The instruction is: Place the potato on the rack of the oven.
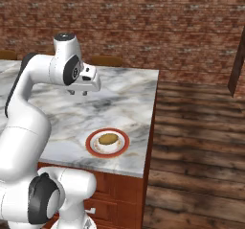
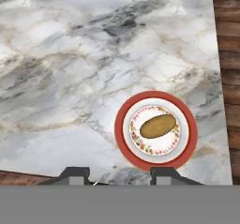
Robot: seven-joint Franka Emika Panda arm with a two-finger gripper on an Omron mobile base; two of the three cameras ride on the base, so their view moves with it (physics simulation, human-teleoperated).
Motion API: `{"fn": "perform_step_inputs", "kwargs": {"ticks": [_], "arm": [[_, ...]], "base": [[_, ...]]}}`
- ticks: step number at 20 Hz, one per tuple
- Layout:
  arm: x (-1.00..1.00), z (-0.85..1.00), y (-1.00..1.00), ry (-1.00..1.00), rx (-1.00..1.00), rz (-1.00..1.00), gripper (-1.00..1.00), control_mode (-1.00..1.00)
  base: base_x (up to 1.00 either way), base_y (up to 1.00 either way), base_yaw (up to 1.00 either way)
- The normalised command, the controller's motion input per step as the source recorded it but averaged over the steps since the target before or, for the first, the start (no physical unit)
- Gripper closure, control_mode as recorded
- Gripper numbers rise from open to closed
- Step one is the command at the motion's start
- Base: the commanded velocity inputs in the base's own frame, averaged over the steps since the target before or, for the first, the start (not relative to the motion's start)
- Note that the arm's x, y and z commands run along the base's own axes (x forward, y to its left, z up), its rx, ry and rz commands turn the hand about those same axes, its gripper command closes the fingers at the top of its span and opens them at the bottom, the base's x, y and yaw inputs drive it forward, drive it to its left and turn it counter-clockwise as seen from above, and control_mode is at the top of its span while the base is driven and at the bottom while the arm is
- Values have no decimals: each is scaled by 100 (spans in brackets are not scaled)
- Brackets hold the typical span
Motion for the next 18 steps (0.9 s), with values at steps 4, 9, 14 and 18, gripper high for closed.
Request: {"fn": "perform_step_inputs", "kwargs": {"ticks": [4, 9, 14, 18], "arm": [[-14, -7, -2, -1, 0, -8, -100, -100], [3, -37, -41, 0, 3, -24, -100, -100], [7, -61, -60, 0, 21, -44, -100, -100], [5, -58, -39, 0, 28, -44, -100, -100]], "base": [[0, 0, 0], [0, 0, 0], [0, 0, 0], [0, 0, 0]]}}
